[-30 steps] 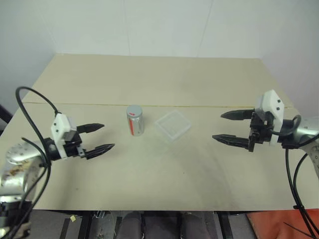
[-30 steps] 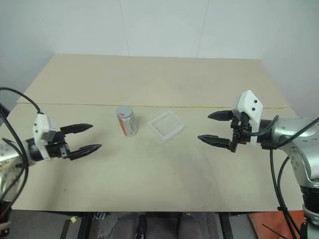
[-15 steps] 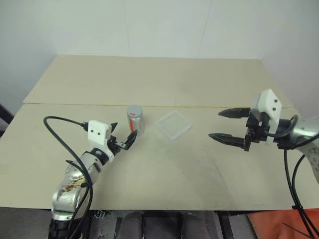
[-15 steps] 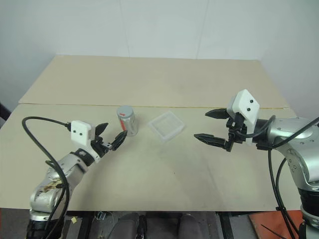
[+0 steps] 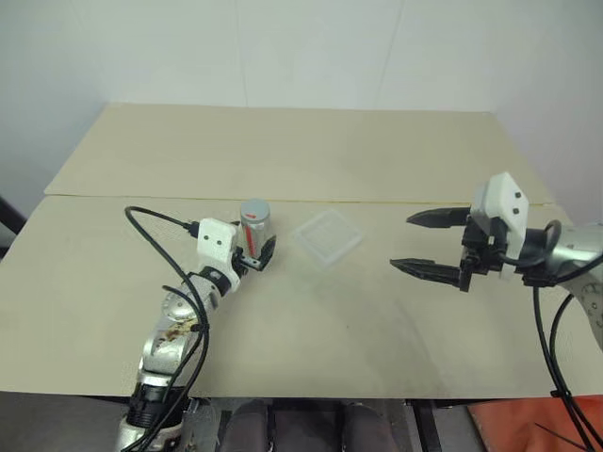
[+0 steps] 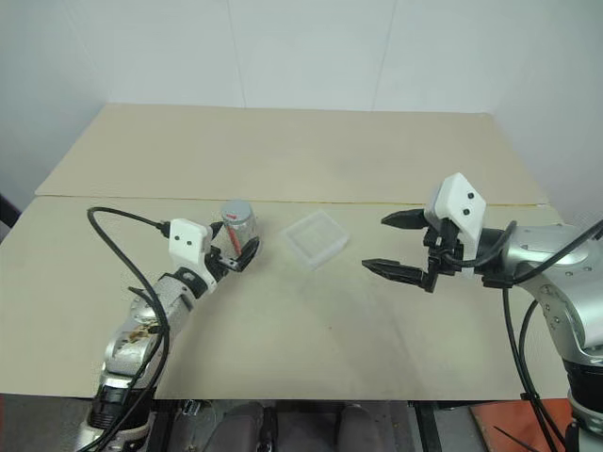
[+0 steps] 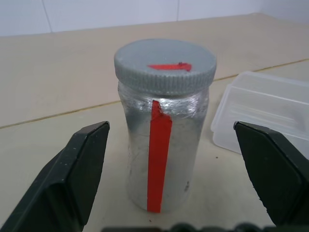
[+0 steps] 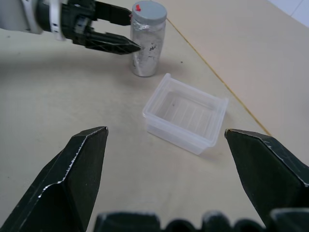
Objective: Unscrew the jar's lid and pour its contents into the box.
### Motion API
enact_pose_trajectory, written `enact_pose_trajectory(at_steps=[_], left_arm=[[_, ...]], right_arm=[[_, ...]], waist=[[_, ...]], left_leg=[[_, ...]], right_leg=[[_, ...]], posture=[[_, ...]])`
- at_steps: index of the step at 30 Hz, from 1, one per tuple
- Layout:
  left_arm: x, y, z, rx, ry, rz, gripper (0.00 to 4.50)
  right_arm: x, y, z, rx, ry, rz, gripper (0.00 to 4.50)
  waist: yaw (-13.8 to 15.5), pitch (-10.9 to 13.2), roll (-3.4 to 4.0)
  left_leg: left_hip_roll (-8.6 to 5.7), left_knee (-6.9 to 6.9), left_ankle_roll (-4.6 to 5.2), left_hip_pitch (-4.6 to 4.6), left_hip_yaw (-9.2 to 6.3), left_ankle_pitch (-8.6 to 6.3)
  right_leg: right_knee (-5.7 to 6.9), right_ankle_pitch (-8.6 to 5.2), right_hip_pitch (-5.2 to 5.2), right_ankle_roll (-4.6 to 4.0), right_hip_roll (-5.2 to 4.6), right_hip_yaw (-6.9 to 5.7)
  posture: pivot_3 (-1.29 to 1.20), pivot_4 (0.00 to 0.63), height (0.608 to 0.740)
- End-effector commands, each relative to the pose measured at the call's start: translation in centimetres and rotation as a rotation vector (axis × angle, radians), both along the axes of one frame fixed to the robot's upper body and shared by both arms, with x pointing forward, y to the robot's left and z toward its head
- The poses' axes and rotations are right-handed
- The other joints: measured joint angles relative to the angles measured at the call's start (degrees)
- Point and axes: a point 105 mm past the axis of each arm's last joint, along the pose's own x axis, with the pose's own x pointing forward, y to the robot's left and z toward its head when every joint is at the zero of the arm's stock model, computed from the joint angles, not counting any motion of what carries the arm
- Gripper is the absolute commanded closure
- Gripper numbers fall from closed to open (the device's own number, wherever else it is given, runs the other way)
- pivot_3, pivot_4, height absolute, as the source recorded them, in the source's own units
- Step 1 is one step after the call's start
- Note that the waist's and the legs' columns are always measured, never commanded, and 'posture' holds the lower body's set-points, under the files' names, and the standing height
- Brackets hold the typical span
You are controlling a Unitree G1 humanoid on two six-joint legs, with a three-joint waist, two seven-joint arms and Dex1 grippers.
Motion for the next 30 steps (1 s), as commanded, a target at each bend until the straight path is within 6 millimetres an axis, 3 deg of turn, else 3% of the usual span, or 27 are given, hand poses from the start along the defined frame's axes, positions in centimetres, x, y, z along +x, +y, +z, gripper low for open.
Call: enact_pose_trajectory(at_steps=[1,16,19,25,30], left_arm=[[0.5,-0.3,1.1,0.003,-0.061,-0.003,0.01],[3.8,-0.7,1.5,-0.024,-0.095,0.022,0.01],[4.2,-0.8,1.3,-0.010,-0.092,0.020,0.58],[4.5,-1.2,1.0,0.005,-0.092,0.006,2.50],[4.0,-1.1,1.7,0.032,-0.121,-0.031,2.57]], right_arm=[[-0.6,0.2,1.1,-0.005,-0.038,0.020,0.00],[-1.0,0.5,1.1,0.001,-0.044,0.028,0.00],[-1.1,0.6,1.2,0.004,-0.045,0.030,0.00],[-1.3,0.6,1.4,0.008,-0.048,0.028,0.00],[-1.2,0.8,1.6,0.009,-0.061,0.031,0.00]], waist=[[0.00,0.00,0.00],[0.15,0.00,-0.01],[0.13,0.00,-0.01],[0.11,0.00,-0.01],[0.10,0.00,-0.01]], left_leg=[[0.01,0.00,0.00,-0.01,0.00,0.00],[-0.01,0.02,0.01,-0.05,0.00,0.00],[-0.01,0.04,0.01,-0.03,-0.01,0.00],[-0.01,0.03,0.01,-0.05,-0.01,0.00],[0.00,0.03,0.01,-0.04,-0.01,0.00]], right_leg=[[0.00,0.00,0.00,0.00,0.00,0.00],[0.02,0.00,-0.01,0.01,-0.01,-0.04],[0.00,0.00,0.00,0.01,-0.01,-0.05],[0.03,0.01,0.00,0.01,-0.01,-0.05],[0.01,0.01,0.00,0.01,-0.01,-0.05]], posture=[[0.00,0.150,0.740],[0.00,0.150,0.740],[0.00,0.150,0.740],[0.00,0.150,0.740],[0.00,0.150,0.740]])
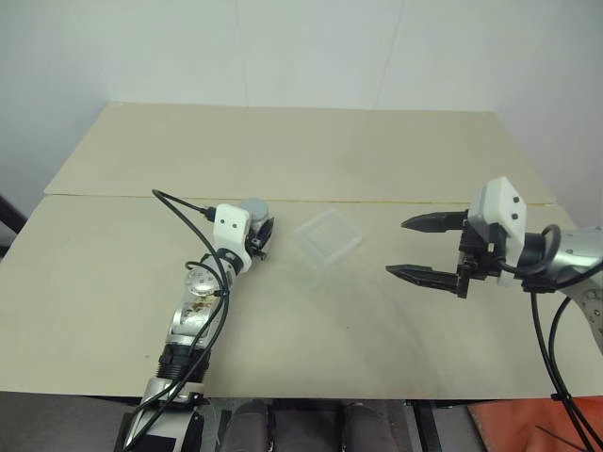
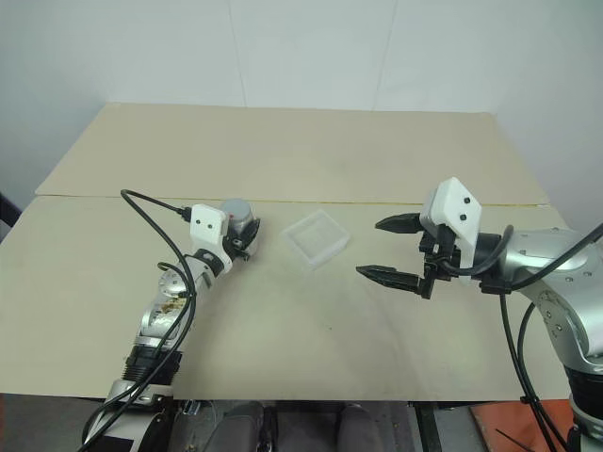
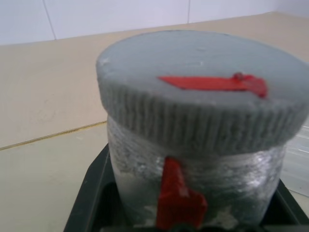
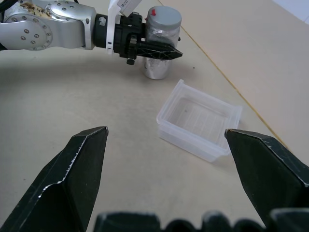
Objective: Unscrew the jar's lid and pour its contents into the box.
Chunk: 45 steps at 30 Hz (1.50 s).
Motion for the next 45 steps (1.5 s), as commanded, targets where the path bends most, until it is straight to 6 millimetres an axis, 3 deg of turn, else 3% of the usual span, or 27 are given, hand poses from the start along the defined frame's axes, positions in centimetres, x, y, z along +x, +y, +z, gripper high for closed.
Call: enact_pose_trajectory(at_steps=[1,8,13,16,22,28,36,39,42,45], left_arm=[[-0.5,-0.1,2.6,0.014,-0.081,-0.079,2.57],[-2.5,1.1,7.8,0.025,-0.075,-0.537,2.57],[-3.9,0.9,9.3,0.079,-0.037,-0.831,2.57],[-3.6,0.2,10.2,0.079,-0.024,-0.949,2.57],[-3.4,-1.1,10.7,0.140,-0.043,-1.073,2.57],[-3.3,-1.6,10.9,0.144,-0.061,-1.109,2.57],[-3.3,-1.8,10.8,0.160,-0.075,-1.126,2.57],[-3.5,-1.8,10.7,0.164,-0.074,-1.130,2.57],[-3.6,-1.7,10.7,0.168,-0.073,-1.130,2.57],[-3.7,-1.6,10.8,0.187,-0.077,-1.139,2.57]], right_arm=[[-0.3,0.2,1.6,0.008,-0.070,0.011,0.00],[0.7,3.3,4.2,0.125,-0.143,0.100,0.00],[1.4,6.6,6.2,0.230,-0.180,0.176,0.00],[2.3,10.6,7.2,0.294,-0.171,0.197,0.00],[3.6,14.5,7.6,0.340,-0.121,0.145,0.00],[4.8,15.3,6.9,0.335,-0.087,0.079,0.00],[5.4,16.2,6.6,0.345,-0.039,0.071,0.00],[5.8,16.3,6.4,0.346,-0.026,0.065,0.62],[5.7,16.4,6.1,0.341,0.001,0.079,1.62],[5.6,16.5,5.8,0.323,0.021,0.114,1.74]], waist=[[-0.03,0.00,0.00],[-0.57,0.00,0.01],[-0.61,0.00,0.01],[-0.57,0.00,0.01],[-0.35,0.00,0.01],[-0.71,0.00,0.01],[-1.69,0.00,0.02],[-1.73,0.00,0.01],[-1.72,0.00,0.01],[-1.70,0.00,0.02]], left_leg=[[0.00,0.00,0.00,0.00,0.00,0.00],[0.07,-0.01,-0.09,0.02,0.02,0.05],[0.03,-0.02,-0.11,0.02,0.03,0.06],[0.03,0.03,-0.43,-0.13,0.06,0.26],[0.01,0.10,-0.49,-0.47,0.23,0.30],[0.01,0.34,-0.57,-1.11,0.24,0.36],[0.03,0.36,-0.58,-1.10,0.12,0.37],[0.03,0.36,-0.58,-1.10,0.02,0.37],[0.03,0.35,-0.58,-1.10,-0.01,0.37],[0.03,0.36,-0.58,-1.10,0.00,0.37]], right_leg=[[0.00,0.00,0.00,0.00,0.00,0.00],[0.08,-0.01,-0.09,-0.01,0.07,0.00],[0.16,-0.01,-0.05,-0.01,0.10,-0.03],[0.20,-0.01,-0.11,0.00,0.14,-0.07],[0.23,-0.01,-0.31,0.00,0.16,-0.21],[0.56,0.01,-1.06,0.02,0.16,-0.16],[0.74,0.00,-1.12,0.02,0.17,-0.14],[0.76,0.00,-1.14,0.02,0.17,-0.13],[0.76,0.01,-1.15,0.02,0.17,-0.12],[0.76,0.01,-1.14,0.02,0.17,-0.13]], posture=[[0.00,0.150,0.740],[0.00,0.150,0.740],[0.00,0.150,0.740],[0.00,0.150,0.740],[0.00,0.150,0.740],[0.00,0.150,0.740],[0.00,0.150,0.740],[0.00,0.150,0.740],[0.00,0.150,0.740],[0.00,0.150,0.740]])
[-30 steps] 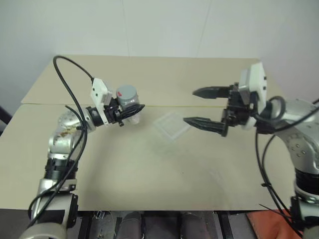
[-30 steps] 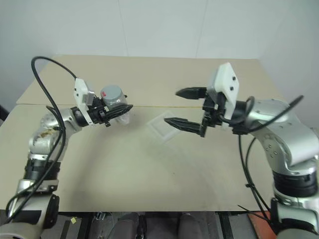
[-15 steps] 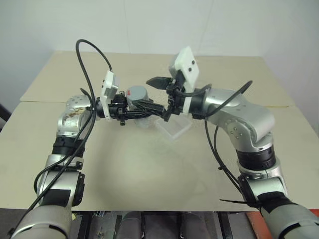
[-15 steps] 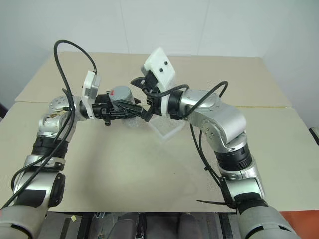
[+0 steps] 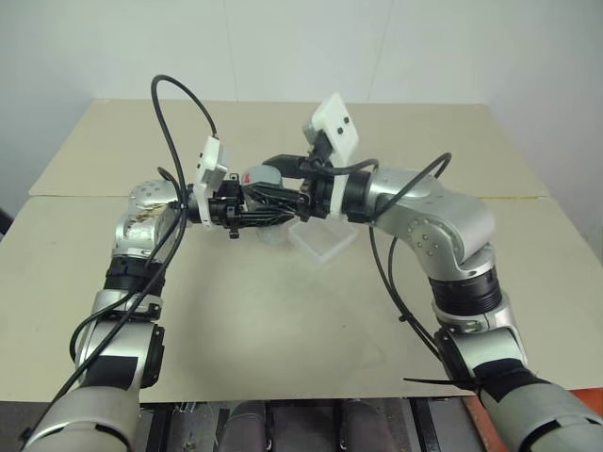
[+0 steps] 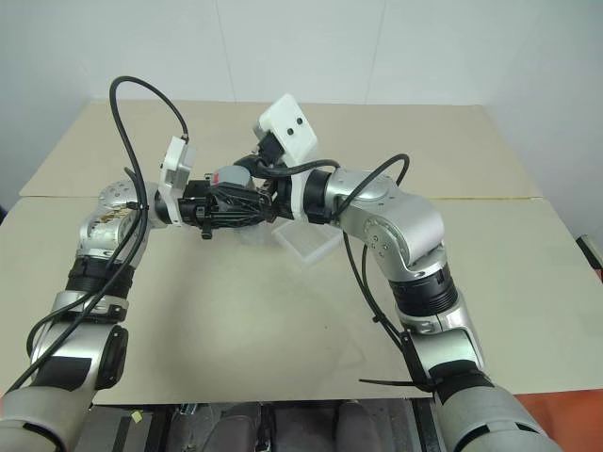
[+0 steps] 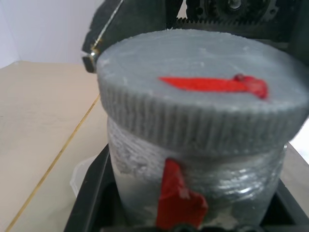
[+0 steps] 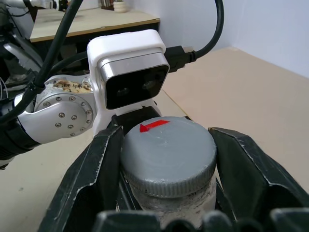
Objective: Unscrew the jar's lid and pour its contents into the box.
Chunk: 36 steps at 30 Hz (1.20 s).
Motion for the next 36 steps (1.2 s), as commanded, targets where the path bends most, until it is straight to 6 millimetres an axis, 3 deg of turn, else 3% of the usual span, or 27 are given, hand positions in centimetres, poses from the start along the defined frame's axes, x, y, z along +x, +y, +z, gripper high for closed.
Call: enact_pose_trajectory(at_steps=[1,5,9,15,19,20,24,30,32,36], left_arm=[[-0.7,-0.1,1.7,0.016,-0.087,-0.049,2.57],[-1.8,0.4,2.1,0.047,-0.110,-0.130,2.57],[-4.3,0.6,2.7,0.063,-0.104,-0.264,2.57],[-6.8,0.3,3.3,0.069,-0.090,-0.401,2.57],[-6.5,0.5,3.2,0.088,-0.107,-0.385,2.57],[-6.2,0.6,2.9,0.092,-0.106,-0.372,2.57],[-4.7,1.6,2.1,0.100,-0.099,-0.277,2.57],[-2.3,3.0,1.0,0.081,-0.076,-0.086,2.57],[-1.8,2.8,0.7,0.077,-0.062,-0.048,2.57],[-0.7,1.6,0.9,0.036,-0.064,0.007,2.57]], right_arm=[[-0.3,-0.1,0.6,-0.016,-0.015,0.044,1.74],[-1.0,-0.3,0.9,-0.017,-0.046,0.197,1.74],[-2.7,-1.5,0.9,-0.033,-0.103,0.571,1.74],[-3.5,-2.0,0.3,-0.084,-0.101,0.895,1.74],[-2.0,-1.4,0.1,-0.087,-0.107,0.855,1.74],[-1.6,-1.4,0.2,-0.080,-0.103,0.826,1.03],[-0.5,-2.2,0.4,-0.050,-0.141,0.677,0.03],[0.2,-4.1,1.0,0.028,-0.200,0.302,0.03],[-0.5,-4.0,1.2,0.051,-0.219,0.235,0.03],[-1.5,-1.7,1.3,0.067,-0.201,0.106,0.03]], waist=[[-0.01,0.00,0.00],[-0.07,0.00,0.00],[-0.16,0.02,0.02],[-0.22,0.05,0.07],[-0.20,0.06,0.08],[-0.17,0.06,0.08],[0.16,0.06,0.09],[0.18,0.06,0.08],[0.13,0.06,0.08],[-0.23,0.06,0.08]], left_leg=[[0.00,0.00,0.00,0.00,0.00,0.00],[0.00,-0.01,0.00,0.00,0.02,0.00],[0.01,-0.02,0.03,0.01,-0.02,-0.02],[0.06,-0.01,0.17,0.13,-0.02,-0.10],[0.06,0.01,0.09,0.13,-0.01,-0.05],[0.06,0.01,-0.01,0.13,-0.01,0.01],[0.04,0.01,-0.02,0.09,0.01,0.01],[0.05,0.08,-0.02,-0.01,0.07,0.01],[0.05,0.08,-0.05,-0.01,0.06,0.02],[0.07,0.07,-0.10,0.02,0.05,0.06]], right_leg=[[0.00,0.00,0.00,0.00,0.00,0.00],[0.01,0.00,-0.01,0.00,0.01,0.01],[-0.01,0.00,-0.01,0.00,0.01,0.04],[0.09,0.00,0.00,0.00,0.03,0.10],[0.11,0.00,0.00,0.00,0.03,0.11],[0.11,0.00,-0.01,0.00,0.04,0.11],[0.09,0.00,-0.02,0.00,0.03,0.08],[0.07,-0.01,-0.04,0.00,0.00,-0.03],[0.09,-0.01,-0.06,0.00,0.00,-0.03],[0.16,-0.01,-0.09,0.00,0.02,0.02]], posture=[[0.00,0.150,0.740],[0.00,0.150,0.740],[0.00,0.150,0.740],[0.00,0.150,0.740],[0.00,0.150,0.740],[0.00,0.150,0.740],[0.00,0.150,0.740],[0.00,0.150,0.740],[0.00,0.150,0.740],[0.00,0.150,0.740]])
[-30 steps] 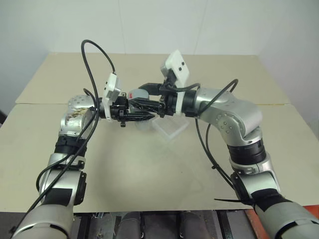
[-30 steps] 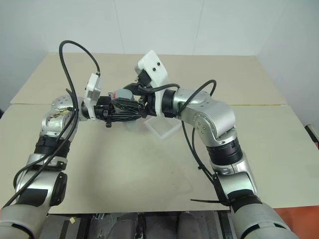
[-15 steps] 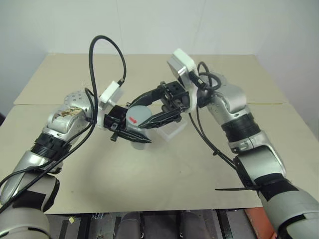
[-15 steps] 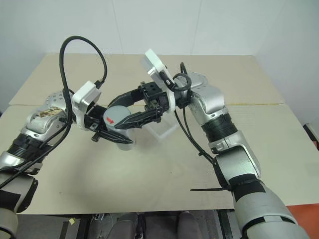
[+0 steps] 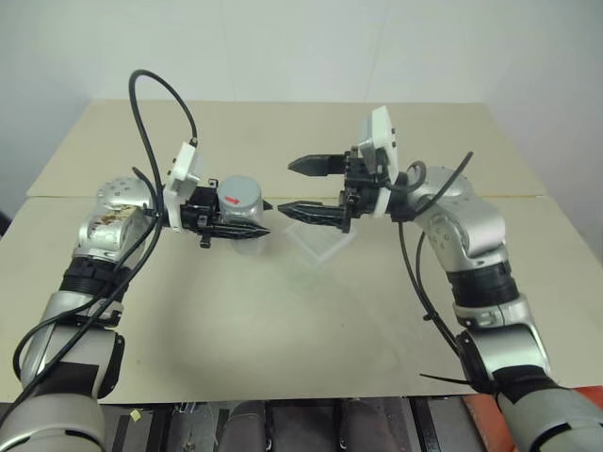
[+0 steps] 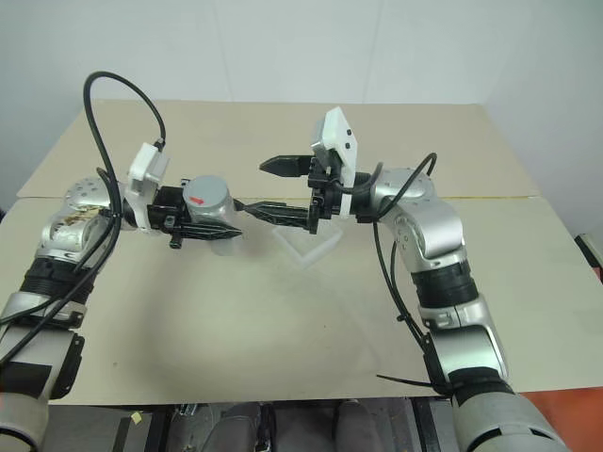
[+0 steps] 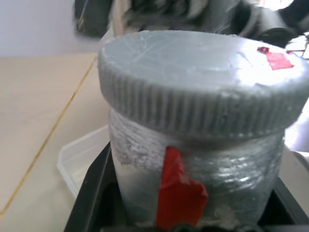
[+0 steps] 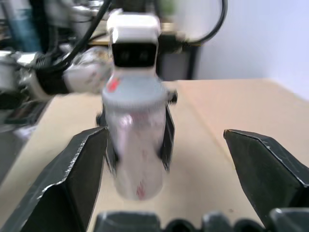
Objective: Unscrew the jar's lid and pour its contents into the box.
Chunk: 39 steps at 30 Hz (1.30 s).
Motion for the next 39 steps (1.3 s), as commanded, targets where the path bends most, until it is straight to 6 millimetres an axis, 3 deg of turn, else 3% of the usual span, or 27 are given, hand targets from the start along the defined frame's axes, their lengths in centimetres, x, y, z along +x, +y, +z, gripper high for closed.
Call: enact_pose_trajectory(at_steps=[1,5,13,39], left_arm=[[0.8,-0.7,1.3,-0.042,-0.045,0.048,2.57],[1.0,-1.3,1.4,-0.054,-0.042,0.050,2.57],[0.7,-1.2,1.1,-0.048,-0.039,0.048,2.57],[-0.6,0.7,1.1,-0.025,-0.039,0.057,2.57]], right_arm=[[-1.2,2.0,1.4,0.024,-0.053,-0.093,0.03],[-1.2,3.7,1.3,0.018,-0.074,-0.149,0.03],[0.6,4.1,0.7,-0.002,-0.054,-0.259,0.03],[0.9,-1.4,0.1,-0.041,-0.044,-0.314,0.03]], waist=[[-0.02,0.00,0.00],[0.09,0.00,0.00],[0.14,0.00,0.00],[0.25,0.00,0.00]], left_leg=[[0.00,0.00,-0.01,0.01,-0.01,0.01],[-0.03,0.00,0.00,0.02,0.00,0.00],[-0.04,0.00,0.02,0.01,0.01,-0.01],[-0.03,-0.01,0.06,0.01,-0.03,-0.04]], right_leg=[[0.02,0.00,0.00,0.00,0.01,0.00],[0.02,0.00,0.02,0.00,0.01,0.01],[-0.03,0.00,0.05,0.00,0.01,0.00],[-0.05,0.00,0.05,0.00,0.00,0.00]], posture=[[0.00,0.150,0.740],[0.00,0.150,0.740],[0.00,0.150,0.740],[0.00,0.150,0.740]])
